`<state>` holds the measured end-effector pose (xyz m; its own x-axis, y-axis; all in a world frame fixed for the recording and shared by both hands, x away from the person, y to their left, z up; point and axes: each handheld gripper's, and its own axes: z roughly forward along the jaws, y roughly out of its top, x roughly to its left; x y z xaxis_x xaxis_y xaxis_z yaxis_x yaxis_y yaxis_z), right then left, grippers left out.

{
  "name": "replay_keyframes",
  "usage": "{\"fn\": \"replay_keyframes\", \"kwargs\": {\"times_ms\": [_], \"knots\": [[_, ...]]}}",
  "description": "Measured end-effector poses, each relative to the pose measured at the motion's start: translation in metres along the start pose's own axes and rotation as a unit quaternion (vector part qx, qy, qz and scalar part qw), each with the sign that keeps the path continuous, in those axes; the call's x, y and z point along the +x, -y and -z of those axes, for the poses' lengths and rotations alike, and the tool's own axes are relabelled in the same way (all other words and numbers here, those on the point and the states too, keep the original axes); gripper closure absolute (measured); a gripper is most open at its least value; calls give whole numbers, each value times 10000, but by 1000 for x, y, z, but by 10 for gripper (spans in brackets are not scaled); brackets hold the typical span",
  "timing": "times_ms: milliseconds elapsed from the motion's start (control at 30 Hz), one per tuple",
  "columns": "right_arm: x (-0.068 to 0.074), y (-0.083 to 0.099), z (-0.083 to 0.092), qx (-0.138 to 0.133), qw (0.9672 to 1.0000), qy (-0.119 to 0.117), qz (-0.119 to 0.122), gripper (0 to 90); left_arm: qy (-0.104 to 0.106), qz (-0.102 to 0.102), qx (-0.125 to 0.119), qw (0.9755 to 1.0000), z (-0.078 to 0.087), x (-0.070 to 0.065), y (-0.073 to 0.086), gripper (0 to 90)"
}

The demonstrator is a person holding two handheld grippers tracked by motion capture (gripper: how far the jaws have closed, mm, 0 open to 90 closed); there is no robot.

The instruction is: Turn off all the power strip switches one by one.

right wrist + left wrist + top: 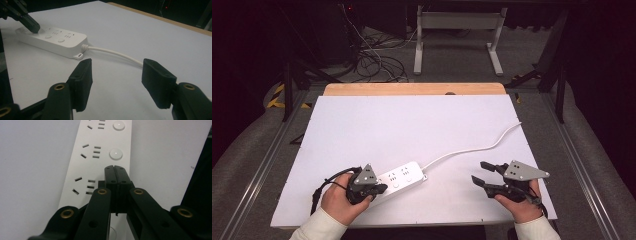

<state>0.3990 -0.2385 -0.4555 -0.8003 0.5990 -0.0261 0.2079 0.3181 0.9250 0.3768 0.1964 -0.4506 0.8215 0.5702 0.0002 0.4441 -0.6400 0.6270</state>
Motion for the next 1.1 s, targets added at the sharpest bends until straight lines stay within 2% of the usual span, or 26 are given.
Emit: {"fn": "replay_keyframes", "kwargs": {"times_ms": [267, 700, 800, 1000, 1100], "knots": [[0, 0, 0, -10, 10000, -3, -2, 426, -22, -43, 63, 10000, -2, -1, 0, 900], [1, 0, 0, 5, 10000, -26, -7, 427, 43, 49, 40, 10000, -2, 1, 2, 900], [1, 0, 0, -7, 10000, -29, 1, 428, 66, 138, 26, 9999, -2, 1, 2, 900], [1, 0, 0, -5, 10000, -35, 1, 428, -33, 65, 106, 9999, -3, -2, 1, 900], [1, 0, 0, -13, 10000, -36, -9, 428, -47, 112, 141, 9998, -4, -1, 1, 900]]}}
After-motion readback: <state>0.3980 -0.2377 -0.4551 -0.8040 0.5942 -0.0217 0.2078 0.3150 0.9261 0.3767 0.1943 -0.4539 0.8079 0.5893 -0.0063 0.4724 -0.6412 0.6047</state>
